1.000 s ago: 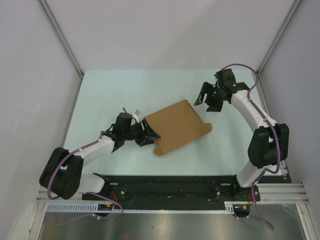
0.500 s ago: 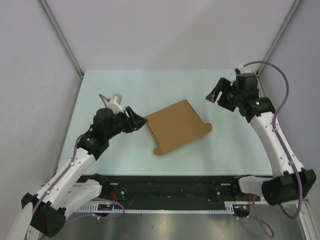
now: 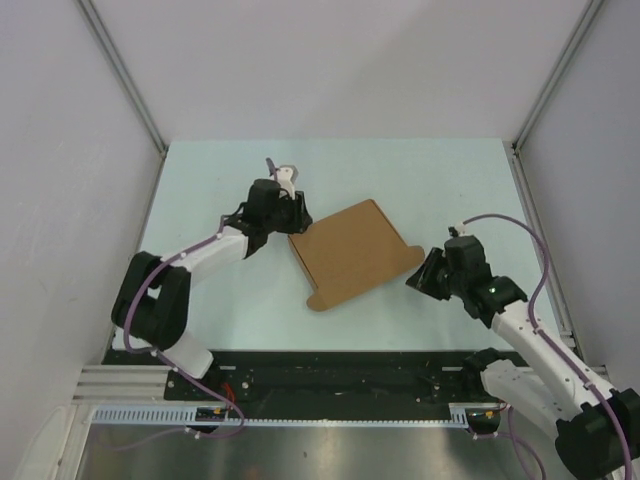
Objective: Fold the paper box
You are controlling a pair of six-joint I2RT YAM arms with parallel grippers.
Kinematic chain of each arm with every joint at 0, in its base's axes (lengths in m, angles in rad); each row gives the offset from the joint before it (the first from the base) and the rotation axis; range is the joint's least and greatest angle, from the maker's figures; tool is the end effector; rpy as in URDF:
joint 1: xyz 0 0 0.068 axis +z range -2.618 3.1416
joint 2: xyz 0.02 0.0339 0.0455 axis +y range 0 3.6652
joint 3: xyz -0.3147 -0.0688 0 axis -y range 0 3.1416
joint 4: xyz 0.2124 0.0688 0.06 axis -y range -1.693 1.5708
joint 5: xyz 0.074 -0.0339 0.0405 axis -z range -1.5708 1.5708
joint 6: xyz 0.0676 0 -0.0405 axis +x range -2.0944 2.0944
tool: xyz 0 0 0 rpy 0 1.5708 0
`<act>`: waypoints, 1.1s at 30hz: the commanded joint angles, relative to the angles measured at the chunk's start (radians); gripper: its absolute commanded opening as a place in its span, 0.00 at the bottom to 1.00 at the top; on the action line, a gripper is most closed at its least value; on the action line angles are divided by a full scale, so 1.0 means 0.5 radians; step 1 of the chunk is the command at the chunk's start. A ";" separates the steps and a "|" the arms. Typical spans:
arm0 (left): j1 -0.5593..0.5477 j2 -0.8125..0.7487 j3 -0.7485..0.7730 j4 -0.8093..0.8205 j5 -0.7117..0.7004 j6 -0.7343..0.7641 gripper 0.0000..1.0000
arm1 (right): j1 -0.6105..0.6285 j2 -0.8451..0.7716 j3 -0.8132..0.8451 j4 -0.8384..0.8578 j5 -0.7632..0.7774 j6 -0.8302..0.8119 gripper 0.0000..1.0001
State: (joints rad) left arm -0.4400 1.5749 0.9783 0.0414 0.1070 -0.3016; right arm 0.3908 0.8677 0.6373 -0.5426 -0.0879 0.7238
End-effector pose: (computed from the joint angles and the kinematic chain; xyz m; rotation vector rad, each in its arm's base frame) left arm 0.3142 -0.1559 0.2841 0.2147 2.1619 -0.5463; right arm 0.1255 0.0581 0.2648 0.3589 2.4080 0.6335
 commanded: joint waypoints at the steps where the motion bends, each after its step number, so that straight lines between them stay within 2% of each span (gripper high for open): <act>1: -0.013 0.108 0.127 0.126 -0.060 0.137 0.50 | 0.199 -0.094 -0.182 0.306 0.176 0.249 0.29; 8: -0.062 0.200 0.090 0.227 -0.076 0.106 0.51 | 0.439 0.010 -0.403 0.567 0.394 0.378 0.26; 14: -0.080 0.289 0.035 0.227 -0.110 0.140 0.51 | 0.442 0.010 -0.510 0.689 0.421 0.424 0.25; 23: -0.096 0.449 0.044 0.203 -0.156 0.115 0.50 | 0.442 -0.140 -0.606 0.647 0.486 0.467 0.25; 33: -0.108 0.654 0.090 0.129 -0.091 0.072 0.49 | 0.498 -0.180 -0.796 0.831 0.614 0.553 0.25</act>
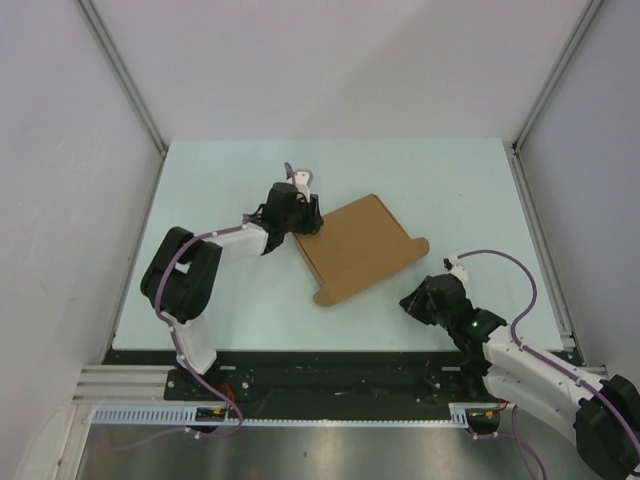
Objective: Fold the paper box
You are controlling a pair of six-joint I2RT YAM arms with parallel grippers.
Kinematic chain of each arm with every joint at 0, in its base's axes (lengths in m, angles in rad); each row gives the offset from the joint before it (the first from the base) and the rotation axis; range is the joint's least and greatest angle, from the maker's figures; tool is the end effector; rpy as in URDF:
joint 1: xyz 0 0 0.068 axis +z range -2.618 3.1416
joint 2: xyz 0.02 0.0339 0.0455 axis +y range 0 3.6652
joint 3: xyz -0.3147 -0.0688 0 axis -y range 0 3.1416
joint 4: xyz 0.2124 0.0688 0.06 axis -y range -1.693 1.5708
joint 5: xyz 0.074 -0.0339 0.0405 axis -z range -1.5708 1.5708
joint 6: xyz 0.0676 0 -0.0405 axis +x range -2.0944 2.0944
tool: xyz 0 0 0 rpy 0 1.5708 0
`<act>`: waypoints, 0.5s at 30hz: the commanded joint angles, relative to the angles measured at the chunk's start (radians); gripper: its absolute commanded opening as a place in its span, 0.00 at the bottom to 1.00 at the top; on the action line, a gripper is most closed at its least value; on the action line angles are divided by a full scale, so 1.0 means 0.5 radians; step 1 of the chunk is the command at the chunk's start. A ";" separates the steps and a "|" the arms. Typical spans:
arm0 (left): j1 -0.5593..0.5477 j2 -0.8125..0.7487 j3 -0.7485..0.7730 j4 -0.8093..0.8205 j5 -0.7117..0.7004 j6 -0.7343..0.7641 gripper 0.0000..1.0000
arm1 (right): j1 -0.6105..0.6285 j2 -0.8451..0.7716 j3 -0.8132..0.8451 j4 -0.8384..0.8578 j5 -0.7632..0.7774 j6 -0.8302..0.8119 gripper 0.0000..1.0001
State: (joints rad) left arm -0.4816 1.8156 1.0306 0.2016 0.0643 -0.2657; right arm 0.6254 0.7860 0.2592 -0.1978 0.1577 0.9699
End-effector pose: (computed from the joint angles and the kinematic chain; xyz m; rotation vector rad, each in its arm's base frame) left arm 0.3587 -0.1924 0.2332 0.2743 2.1785 -0.4970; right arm 0.1009 0.0598 0.1879 0.4891 2.3196 0.6328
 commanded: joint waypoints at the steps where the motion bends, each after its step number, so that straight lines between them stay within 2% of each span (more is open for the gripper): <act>1: -0.034 0.206 -0.015 -0.198 0.003 0.001 0.48 | 0.038 -0.017 -0.052 0.144 0.135 0.070 0.25; 3: -0.043 0.243 -0.009 -0.219 0.019 -0.012 0.48 | 0.059 -0.023 -0.058 0.144 0.169 0.073 0.25; 4: -0.046 0.271 -0.009 -0.219 0.034 -0.027 0.38 | 0.062 -0.023 -0.061 0.135 0.184 0.073 0.25; 6: -0.046 0.277 -0.009 -0.216 0.083 -0.064 0.37 | 0.065 -0.035 -0.083 0.144 0.245 0.073 0.25; 9: -0.046 0.302 0.004 -0.265 0.211 -0.116 0.27 | 0.065 -0.044 -0.138 0.227 0.304 0.103 0.26; 15: -0.058 0.253 -0.147 -0.164 0.417 -0.395 0.27 | 0.038 -0.017 -0.117 0.307 0.332 0.110 0.32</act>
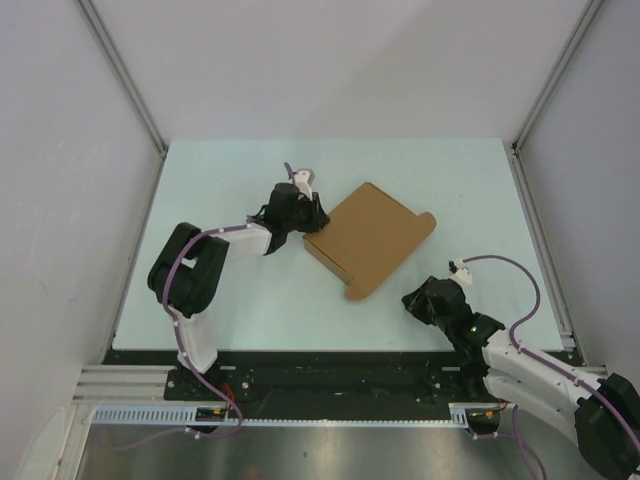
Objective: Fold the paper box
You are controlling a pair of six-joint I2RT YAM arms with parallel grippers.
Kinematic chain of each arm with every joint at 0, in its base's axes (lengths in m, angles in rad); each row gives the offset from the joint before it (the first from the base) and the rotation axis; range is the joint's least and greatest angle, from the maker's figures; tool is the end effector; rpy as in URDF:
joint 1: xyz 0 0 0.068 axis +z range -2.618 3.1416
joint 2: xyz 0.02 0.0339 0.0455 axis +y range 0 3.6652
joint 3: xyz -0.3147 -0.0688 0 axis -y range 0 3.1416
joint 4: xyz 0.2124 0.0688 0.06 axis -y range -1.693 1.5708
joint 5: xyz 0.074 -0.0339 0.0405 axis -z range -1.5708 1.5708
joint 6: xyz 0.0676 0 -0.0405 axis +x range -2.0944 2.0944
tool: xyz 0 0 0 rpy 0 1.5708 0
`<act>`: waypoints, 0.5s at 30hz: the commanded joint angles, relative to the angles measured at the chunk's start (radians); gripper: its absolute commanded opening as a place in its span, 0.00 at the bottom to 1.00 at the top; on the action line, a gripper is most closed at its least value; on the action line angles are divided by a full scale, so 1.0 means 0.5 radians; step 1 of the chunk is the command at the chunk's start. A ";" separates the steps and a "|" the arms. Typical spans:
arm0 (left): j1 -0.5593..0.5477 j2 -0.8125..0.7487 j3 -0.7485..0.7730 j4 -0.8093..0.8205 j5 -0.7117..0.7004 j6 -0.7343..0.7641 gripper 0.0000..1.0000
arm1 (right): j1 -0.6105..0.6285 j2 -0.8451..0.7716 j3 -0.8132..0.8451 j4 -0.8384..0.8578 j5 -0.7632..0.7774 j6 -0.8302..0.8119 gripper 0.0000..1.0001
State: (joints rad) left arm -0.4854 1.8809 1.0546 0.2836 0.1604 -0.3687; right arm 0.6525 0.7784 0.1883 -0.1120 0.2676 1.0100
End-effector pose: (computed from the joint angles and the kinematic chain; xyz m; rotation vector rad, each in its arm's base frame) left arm 0.3705 -0.2076 0.2250 0.2257 2.1689 -0.6688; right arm 0.0999 0.0538 0.1762 0.5517 2.2437 0.5811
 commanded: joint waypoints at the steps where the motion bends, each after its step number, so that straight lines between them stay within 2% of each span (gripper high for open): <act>1: -0.051 0.119 -0.207 -0.322 0.243 -0.210 0.27 | -0.026 0.002 0.034 0.123 0.112 0.023 0.34; 10: -0.045 0.180 -0.394 -0.021 0.639 -0.539 0.21 | -0.203 -0.087 0.059 0.080 0.131 0.085 0.40; 12: -0.042 0.211 -0.419 0.037 0.698 -0.603 0.20 | -0.265 -0.063 0.050 0.062 0.140 0.115 0.40; 15: -0.039 0.239 -0.455 0.089 0.719 -0.649 0.20 | -0.329 -0.044 -0.033 0.070 0.174 0.225 0.33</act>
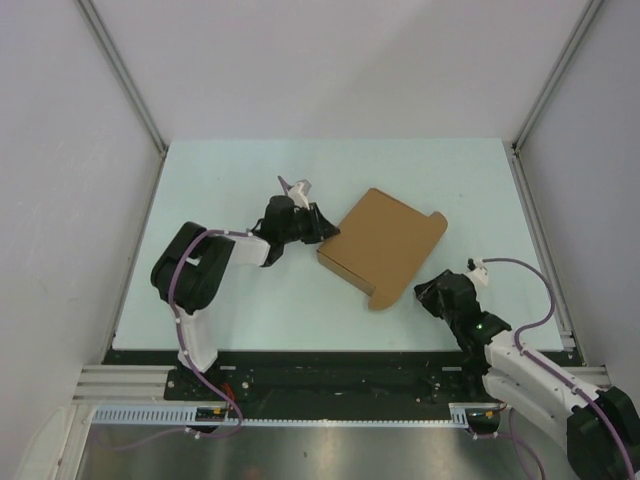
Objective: Fold the paper box
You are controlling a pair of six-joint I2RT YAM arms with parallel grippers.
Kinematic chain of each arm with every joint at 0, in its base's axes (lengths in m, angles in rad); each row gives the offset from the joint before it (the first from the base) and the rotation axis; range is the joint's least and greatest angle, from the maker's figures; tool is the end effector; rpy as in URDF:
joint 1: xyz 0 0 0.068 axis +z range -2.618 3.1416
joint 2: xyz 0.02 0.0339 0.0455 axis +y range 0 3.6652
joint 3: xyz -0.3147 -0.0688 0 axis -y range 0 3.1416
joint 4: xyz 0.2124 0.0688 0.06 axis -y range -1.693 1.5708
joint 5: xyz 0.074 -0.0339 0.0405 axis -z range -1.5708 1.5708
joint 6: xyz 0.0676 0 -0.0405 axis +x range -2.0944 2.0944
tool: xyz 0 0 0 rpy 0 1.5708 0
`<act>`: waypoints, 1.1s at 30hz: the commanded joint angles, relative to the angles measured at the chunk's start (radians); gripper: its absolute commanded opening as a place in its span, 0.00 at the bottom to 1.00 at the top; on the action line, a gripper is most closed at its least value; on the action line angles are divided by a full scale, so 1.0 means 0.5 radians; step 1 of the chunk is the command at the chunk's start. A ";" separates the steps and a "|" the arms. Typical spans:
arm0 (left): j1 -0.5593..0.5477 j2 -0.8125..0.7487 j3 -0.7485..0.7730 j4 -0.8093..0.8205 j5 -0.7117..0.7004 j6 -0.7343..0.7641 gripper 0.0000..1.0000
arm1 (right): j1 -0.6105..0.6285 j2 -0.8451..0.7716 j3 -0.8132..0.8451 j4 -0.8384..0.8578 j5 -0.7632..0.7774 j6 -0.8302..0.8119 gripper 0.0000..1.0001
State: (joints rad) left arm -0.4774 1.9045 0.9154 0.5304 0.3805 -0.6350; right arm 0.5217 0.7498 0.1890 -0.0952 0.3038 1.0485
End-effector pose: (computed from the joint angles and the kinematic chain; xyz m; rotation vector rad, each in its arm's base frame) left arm 0.3549 -0.2118 0.2058 0.0875 2.1684 -1.0594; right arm 0.1065 0.0379 0.1813 0.7457 2.1175 0.5365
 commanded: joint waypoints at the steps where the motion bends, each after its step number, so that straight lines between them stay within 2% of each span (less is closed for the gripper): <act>1: -0.055 0.195 -0.183 -0.398 0.282 -0.120 0.20 | -0.098 0.019 -0.083 0.128 0.086 0.185 0.30; 7: -0.048 0.176 -0.174 -0.429 0.288 -0.101 0.20 | -0.347 -0.015 -0.562 0.732 -0.276 0.504 0.25; 11: -0.048 0.188 -0.171 -0.414 0.294 -0.120 0.20 | -0.378 0.037 -0.565 0.853 -0.325 0.535 0.18; 16: -0.048 0.192 -0.198 -0.355 0.313 -0.163 0.20 | -0.439 0.261 -0.577 1.104 -0.390 0.649 0.01; 21: -0.048 0.192 -0.199 -0.361 0.313 -0.166 0.20 | -0.421 0.555 -0.565 1.206 -0.433 0.649 0.00; 28: -0.048 0.210 -0.199 -0.334 0.331 -0.193 0.20 | -0.267 0.556 -0.513 1.046 -0.280 0.661 0.01; 33: -0.054 0.250 -0.205 -0.263 0.399 -0.261 0.20 | -0.255 0.816 -0.544 1.423 -0.365 0.649 0.02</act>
State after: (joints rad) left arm -0.4713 1.9377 0.8829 0.6224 0.4953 -0.7609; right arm 0.3843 1.0721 0.0471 0.4656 0.1169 1.3617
